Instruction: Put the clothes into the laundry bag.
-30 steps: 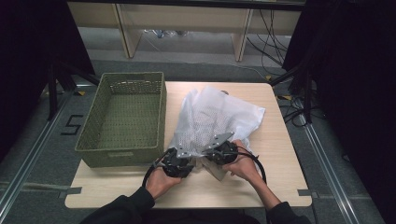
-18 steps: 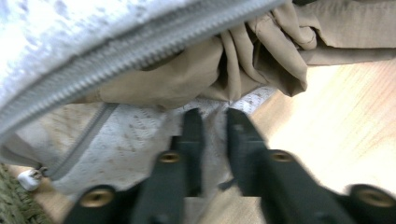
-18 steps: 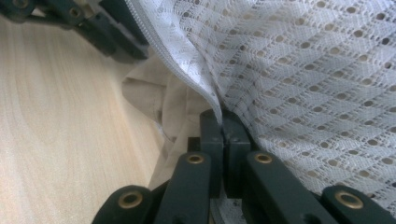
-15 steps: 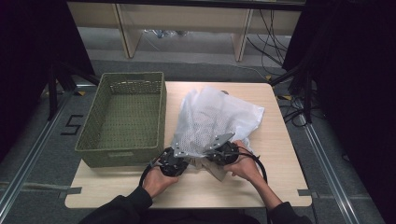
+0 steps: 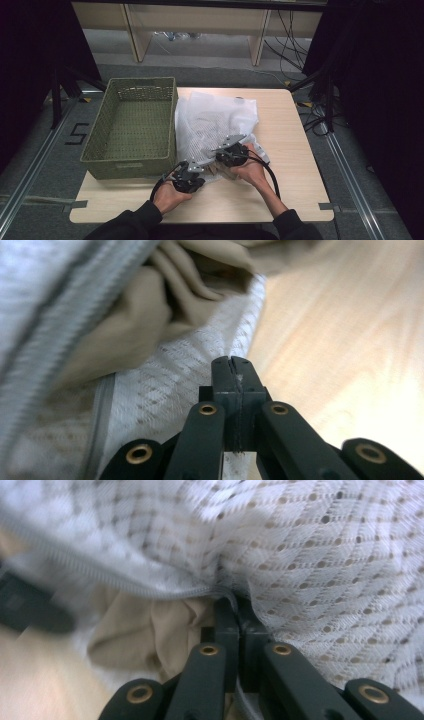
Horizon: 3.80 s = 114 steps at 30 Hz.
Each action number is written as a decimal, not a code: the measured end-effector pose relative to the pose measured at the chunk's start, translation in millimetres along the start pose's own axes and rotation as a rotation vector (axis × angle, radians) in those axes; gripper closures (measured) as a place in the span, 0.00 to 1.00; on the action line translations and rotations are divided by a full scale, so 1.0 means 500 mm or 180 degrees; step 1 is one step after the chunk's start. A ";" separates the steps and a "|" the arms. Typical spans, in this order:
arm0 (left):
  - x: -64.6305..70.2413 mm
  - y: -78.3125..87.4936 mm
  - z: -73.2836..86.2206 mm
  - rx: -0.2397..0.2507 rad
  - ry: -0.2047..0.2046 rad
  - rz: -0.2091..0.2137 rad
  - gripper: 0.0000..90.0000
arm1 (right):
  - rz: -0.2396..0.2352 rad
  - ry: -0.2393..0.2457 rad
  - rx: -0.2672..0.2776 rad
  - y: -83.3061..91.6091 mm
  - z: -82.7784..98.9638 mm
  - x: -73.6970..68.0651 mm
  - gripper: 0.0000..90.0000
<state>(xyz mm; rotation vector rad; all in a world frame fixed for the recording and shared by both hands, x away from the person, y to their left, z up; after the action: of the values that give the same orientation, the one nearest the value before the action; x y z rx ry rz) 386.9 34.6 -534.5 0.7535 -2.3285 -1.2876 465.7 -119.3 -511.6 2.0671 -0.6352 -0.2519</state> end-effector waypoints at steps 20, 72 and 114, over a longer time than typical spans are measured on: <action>0.018 0.007 0.020 0.0034 -0.0040 0.0138 1.00 | 0.0350 -0.0391 -0.0009 -0.085 -0.097 0.065 1.00; 0.025 0.041 0.017 0.0195 -0.0265 -0.0257 0.78 | -0.0284 0.0543 -0.0454 0.097 0.112 -0.043 1.00; -0.025 -0.066 -0.142 0.0780 0.0485 -0.0930 0.89 | -0.0249 0.0399 -0.0310 0.141 0.103 -0.027 1.00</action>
<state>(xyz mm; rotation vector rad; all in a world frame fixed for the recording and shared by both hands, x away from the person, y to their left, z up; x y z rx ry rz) 445.2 -18.7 -527.1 1.2644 -2.3384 -1.0191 409.0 -180.2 -481.8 1.9987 -0.4580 -0.1925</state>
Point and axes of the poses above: each handheld gripper's, and its own axes: y roughly backward along the jaws, z roughly out of its underside, x roughly to its right, the point moved 4 cm from there along -y, roughly forward along the jaws, and after that the axes turned 9 degrees about -x, right-handed, at the moved point
